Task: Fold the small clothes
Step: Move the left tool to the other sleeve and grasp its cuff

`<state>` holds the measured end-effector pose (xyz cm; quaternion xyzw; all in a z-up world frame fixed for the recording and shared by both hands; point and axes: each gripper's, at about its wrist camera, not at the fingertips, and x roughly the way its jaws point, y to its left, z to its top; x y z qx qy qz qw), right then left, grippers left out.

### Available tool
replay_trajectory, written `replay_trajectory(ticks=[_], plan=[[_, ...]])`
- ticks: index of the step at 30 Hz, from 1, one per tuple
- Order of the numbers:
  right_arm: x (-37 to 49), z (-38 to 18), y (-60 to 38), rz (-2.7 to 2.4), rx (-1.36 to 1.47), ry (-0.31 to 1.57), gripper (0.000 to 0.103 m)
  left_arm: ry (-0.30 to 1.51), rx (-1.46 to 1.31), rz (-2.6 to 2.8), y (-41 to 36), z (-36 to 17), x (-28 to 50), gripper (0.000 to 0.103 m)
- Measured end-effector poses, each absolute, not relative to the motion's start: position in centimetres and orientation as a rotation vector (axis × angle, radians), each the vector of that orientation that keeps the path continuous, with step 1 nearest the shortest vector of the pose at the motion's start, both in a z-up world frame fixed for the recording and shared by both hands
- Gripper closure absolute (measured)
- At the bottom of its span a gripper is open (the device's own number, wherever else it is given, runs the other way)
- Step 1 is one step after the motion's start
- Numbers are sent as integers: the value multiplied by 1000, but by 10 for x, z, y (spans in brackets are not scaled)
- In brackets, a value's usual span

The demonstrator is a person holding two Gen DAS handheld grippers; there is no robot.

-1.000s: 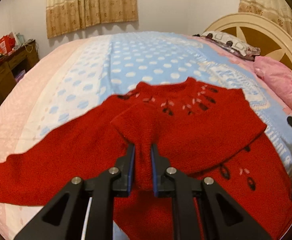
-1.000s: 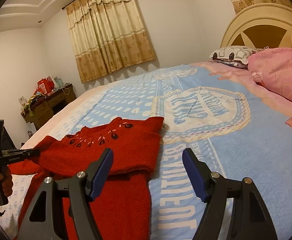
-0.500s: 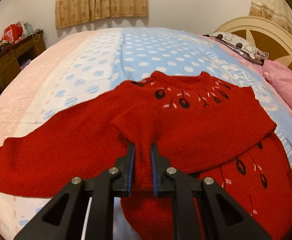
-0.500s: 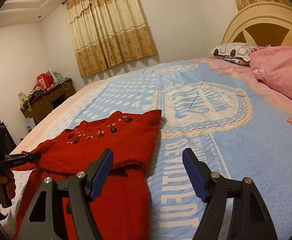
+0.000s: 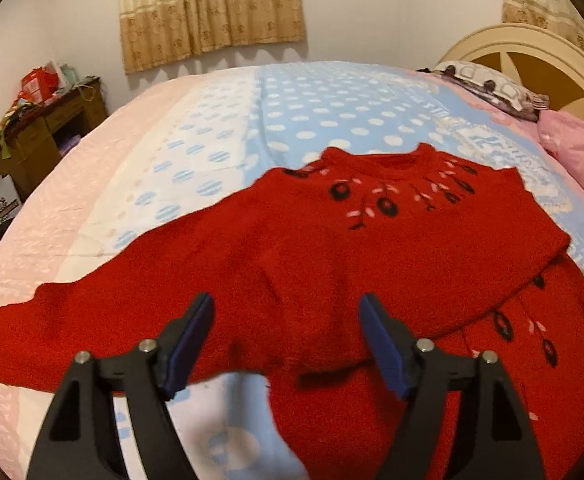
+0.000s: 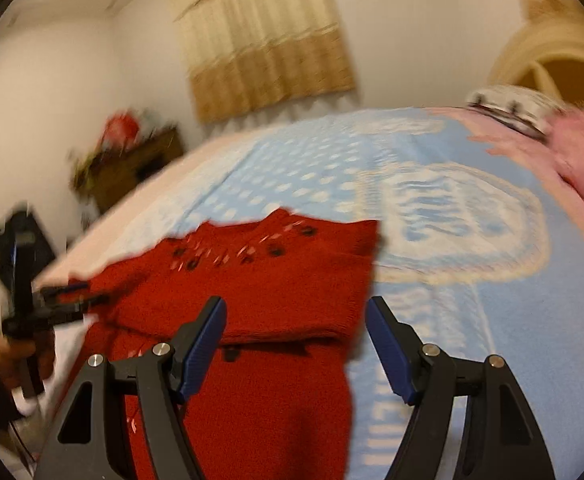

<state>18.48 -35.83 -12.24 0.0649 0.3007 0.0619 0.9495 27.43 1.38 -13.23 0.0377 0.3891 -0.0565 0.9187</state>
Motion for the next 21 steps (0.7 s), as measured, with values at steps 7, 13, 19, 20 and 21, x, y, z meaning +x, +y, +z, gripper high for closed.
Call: replay_trajectory(ticks=[7,13,19,20,21], plan=[[253,-179,-335,135,79,939,31,880,131,-67,11,-160,278,25],[233,-186,-322,140,-21,956,30,853,111,-91,22,-161,270,18],[241,-153,-319,109,38,852,30,806,121,-50,37,-151,255,10],[244,-149,-317,111,55,841,30,801,130,-36,39,-151,253,8],[252,-147,-311,121,79,836,30,795,139,-20,44,-150,250,8]])
